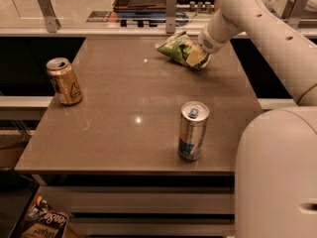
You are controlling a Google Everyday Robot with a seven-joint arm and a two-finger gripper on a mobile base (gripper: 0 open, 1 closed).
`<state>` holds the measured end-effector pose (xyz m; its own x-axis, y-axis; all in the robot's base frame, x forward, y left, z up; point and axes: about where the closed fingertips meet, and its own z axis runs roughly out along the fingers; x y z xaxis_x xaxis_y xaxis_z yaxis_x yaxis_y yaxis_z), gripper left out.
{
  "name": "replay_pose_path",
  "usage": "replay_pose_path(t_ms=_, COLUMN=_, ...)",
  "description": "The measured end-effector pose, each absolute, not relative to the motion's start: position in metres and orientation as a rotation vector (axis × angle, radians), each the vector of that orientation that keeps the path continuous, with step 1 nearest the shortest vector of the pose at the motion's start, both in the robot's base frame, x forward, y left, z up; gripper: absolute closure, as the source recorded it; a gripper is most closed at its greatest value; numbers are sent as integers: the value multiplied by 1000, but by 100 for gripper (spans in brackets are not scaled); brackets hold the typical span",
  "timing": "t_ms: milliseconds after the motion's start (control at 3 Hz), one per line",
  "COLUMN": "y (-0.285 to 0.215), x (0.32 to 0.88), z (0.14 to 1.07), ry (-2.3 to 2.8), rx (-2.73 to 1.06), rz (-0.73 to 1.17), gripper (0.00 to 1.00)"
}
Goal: Move green jalapeno chip bag near orange can
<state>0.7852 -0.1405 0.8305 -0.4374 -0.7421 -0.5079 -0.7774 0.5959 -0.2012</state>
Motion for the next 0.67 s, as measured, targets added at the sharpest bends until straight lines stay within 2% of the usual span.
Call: replay_pose_path(t_ms=667, y=-138, x=775, z=839, ry=2272, rx=-1228, rz=82, gripper=100)
